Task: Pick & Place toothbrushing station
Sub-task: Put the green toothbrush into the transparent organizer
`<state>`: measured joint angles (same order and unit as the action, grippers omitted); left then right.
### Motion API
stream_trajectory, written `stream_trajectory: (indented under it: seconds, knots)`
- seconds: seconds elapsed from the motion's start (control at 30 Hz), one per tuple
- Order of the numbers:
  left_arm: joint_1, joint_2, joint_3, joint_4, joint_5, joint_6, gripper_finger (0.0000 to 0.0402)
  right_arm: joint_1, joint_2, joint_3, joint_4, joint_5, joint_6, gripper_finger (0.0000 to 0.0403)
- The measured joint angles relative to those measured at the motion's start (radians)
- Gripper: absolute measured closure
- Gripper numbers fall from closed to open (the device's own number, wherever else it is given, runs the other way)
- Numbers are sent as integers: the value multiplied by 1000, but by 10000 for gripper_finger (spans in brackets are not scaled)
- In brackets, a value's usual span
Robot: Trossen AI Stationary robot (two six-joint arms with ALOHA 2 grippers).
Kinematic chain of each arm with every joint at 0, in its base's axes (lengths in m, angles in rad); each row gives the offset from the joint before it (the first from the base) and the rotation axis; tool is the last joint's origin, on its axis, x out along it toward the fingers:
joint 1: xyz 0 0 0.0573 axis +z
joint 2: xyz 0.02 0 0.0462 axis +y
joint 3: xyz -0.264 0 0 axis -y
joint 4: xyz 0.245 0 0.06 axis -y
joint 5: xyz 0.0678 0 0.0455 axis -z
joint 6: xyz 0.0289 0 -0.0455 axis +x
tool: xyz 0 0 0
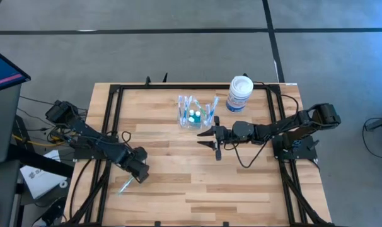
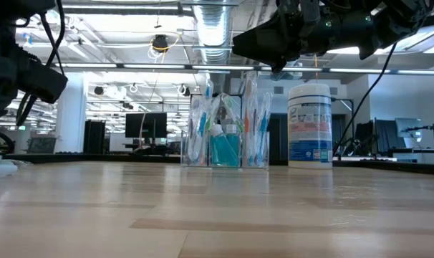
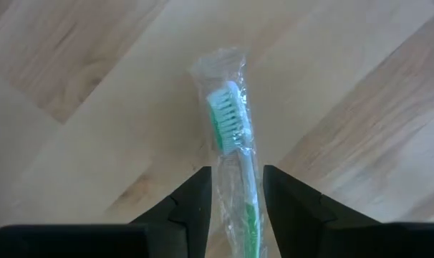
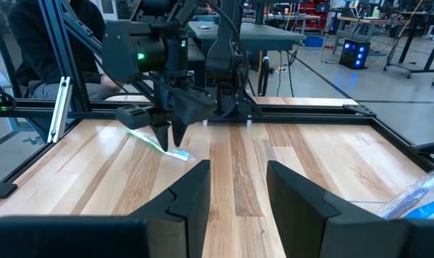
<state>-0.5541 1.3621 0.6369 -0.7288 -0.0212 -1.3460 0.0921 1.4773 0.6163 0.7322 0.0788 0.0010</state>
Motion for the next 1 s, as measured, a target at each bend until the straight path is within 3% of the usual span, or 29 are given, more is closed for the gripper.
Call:
stream_trajectory:
  seconds: [0.7,0.83,1.0]
  knots:
    - [0,0,-44,66,-1,-7,283,0,0,0,-3,0,0,275]
    - [0,0,-44,70,-1,-21,317,0,0,0,-3,0,0,275]
    - [0,0,-44,77,1,-23,388,0,0,0,-6,0,0,275]
